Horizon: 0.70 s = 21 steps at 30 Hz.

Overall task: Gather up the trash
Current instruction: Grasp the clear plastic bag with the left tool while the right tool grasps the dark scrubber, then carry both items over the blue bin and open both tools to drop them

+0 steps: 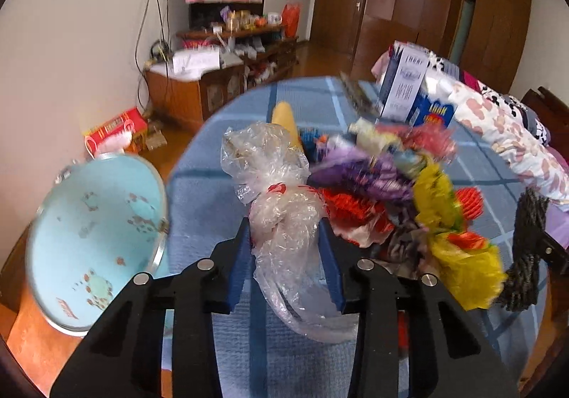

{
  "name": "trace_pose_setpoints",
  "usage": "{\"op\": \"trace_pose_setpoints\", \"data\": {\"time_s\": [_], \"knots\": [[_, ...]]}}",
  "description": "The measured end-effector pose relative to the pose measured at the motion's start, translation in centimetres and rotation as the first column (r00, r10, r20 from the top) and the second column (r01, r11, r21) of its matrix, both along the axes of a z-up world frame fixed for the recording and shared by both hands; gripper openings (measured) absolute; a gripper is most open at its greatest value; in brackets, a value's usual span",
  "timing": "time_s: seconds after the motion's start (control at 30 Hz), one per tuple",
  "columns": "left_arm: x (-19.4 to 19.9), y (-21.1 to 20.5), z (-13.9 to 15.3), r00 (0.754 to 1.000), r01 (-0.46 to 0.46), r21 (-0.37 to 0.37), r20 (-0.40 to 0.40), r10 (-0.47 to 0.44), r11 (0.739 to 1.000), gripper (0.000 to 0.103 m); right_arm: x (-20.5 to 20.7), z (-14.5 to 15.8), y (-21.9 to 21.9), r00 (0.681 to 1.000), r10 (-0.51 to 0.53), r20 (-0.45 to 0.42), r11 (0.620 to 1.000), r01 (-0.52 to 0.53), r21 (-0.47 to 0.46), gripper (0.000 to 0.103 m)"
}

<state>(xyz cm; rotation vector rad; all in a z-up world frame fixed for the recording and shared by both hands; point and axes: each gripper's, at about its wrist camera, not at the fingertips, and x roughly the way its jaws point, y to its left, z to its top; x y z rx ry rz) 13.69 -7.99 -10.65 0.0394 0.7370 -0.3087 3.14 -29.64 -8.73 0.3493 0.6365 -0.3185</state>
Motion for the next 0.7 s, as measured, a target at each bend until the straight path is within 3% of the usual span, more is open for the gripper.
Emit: {"op": "trace_pose_setpoints", "data": {"time_s": [0.17,0.37,0.7], "knots": [[-1.9,1.7,2.9,0.997,-0.023,-0.008,0.072,0.023,1.0,0.037,-0.4,1.8,0.3,0.999,-0.005,0.052,0.999,0.007,-0.033,0.023],[-3.4,5.0,4.9,0.993,-0.063,-0.025,0.103,0.065,0.998,0.037,0.0,4.3,2.9,0.992,0.067,0.103,0.996,-0.06,-0.065,0.023],[-4.3,13.2,6.6,0.967,-0.211,-0.02,0.14,0.212,0.977,0.038,3.9,6.1,11.4,0.954,0.278,0.116,0.959,-0.268,-0.092,0.023]]}}
